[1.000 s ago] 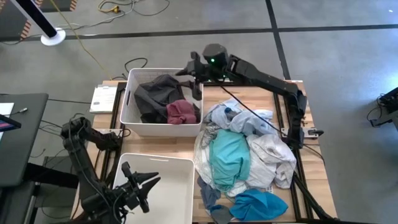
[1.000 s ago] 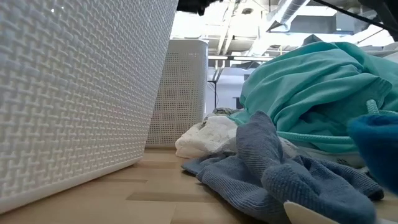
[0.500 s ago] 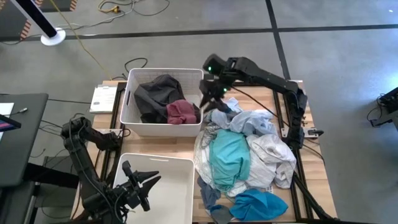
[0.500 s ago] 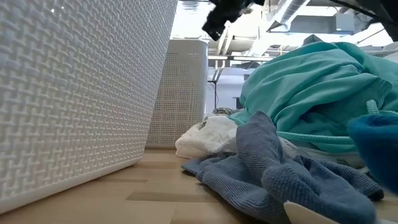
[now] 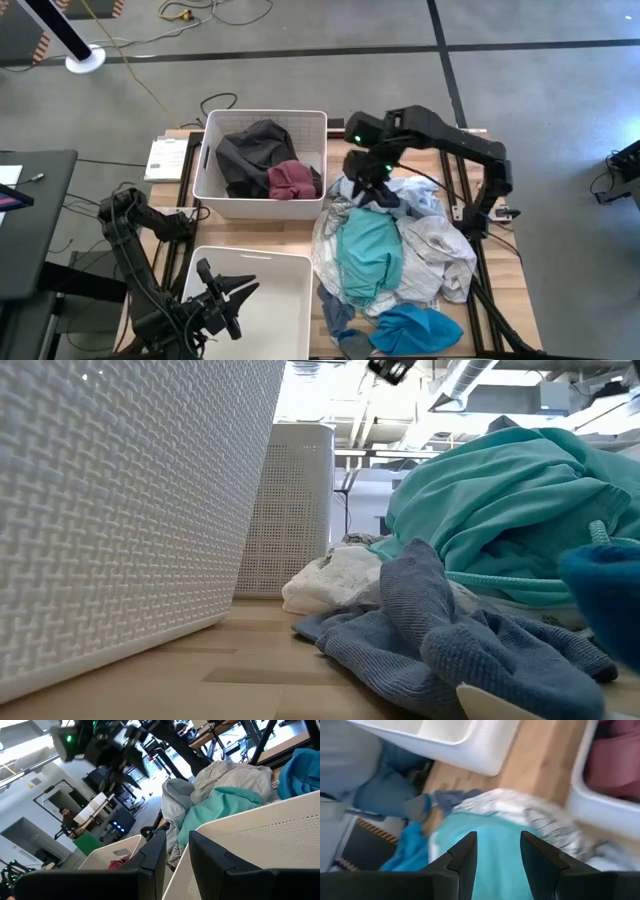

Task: Sort clothes
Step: Put the white dress into the bottom white laundry bin

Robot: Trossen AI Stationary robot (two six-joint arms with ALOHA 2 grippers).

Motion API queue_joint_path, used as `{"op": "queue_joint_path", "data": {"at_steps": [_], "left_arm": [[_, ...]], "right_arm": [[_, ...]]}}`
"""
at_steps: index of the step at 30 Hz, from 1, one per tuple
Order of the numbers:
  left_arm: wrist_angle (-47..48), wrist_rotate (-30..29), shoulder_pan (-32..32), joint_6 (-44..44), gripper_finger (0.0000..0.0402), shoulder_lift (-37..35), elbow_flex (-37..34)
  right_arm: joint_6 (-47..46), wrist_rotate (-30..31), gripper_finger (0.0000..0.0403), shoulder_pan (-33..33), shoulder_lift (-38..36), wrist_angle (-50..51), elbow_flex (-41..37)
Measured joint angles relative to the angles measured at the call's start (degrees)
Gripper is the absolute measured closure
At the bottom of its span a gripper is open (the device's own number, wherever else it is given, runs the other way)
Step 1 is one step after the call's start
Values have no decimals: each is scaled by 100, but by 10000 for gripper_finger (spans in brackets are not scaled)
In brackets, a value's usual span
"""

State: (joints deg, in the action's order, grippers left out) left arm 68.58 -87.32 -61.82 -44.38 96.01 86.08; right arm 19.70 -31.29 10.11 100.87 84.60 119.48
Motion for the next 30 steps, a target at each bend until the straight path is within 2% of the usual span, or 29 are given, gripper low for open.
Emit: {"op": "queue_joint_path", "data": {"at_steps": [2, 11, 17, 25, 30], "left_arm": [[0, 11, 0, 0, 322, 0, -1], [4, 49, 0, 45, 322, 0, 0], [121, 75, 0, 102, 322, 0, -2], [154, 74, -2, 338, 322, 0, -2], [155, 32, -2, 383, 322, 0, -2]], "right_arm": [[-271, 28, 239, -219, -101, 164, 0], [-1548, 1127, 239, -1472, -200, 550, 0], [-2446, 2354, 233, -2433, -195, 434, -453], [-3675, 3320, 176, -3430, -195, -66, -1635], [-4321, 3712, 142, -3910, -193, -498, -2333]]}}
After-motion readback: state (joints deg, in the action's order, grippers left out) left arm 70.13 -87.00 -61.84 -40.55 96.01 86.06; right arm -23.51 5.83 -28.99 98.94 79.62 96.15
